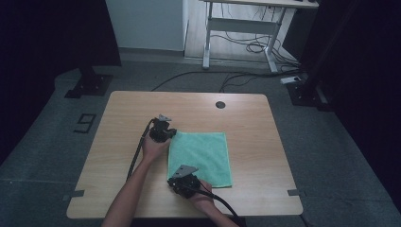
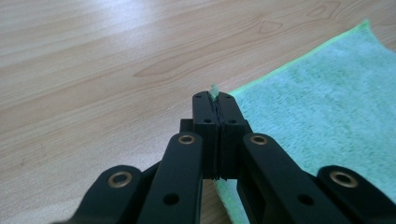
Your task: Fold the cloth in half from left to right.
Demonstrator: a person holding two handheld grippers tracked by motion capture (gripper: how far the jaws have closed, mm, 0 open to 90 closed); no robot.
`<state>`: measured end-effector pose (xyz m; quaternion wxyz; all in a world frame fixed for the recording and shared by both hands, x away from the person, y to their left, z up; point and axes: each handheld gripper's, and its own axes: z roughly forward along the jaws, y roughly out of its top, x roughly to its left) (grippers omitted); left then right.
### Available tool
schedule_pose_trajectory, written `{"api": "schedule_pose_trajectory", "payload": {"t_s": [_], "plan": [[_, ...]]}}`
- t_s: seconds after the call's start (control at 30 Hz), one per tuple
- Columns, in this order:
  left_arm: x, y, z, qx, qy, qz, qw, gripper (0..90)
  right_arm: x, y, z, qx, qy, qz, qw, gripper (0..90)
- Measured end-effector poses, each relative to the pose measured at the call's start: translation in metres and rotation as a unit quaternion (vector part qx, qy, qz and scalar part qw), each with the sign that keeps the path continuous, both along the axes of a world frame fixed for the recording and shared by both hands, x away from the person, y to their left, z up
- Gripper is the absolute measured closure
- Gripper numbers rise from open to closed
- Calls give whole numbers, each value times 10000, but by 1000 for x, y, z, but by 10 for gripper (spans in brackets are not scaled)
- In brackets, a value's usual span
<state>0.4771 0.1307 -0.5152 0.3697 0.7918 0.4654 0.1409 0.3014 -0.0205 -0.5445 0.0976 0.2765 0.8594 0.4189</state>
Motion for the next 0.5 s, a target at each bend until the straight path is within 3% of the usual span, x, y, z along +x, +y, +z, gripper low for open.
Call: {"api": "schedule_pose_trajectory", "payload": {"t_s": [0.17, 0.5], "plan": [[-3, -1, 12, -93, -115, -17, 9999, 888, -1, -1, 6, 197, 15, -14, 9998, 853], [-4, -2, 33, -117, -159, -93, 9998, 888, -2, 3, 26, 423, -52, 117, 9990, 854]]}}
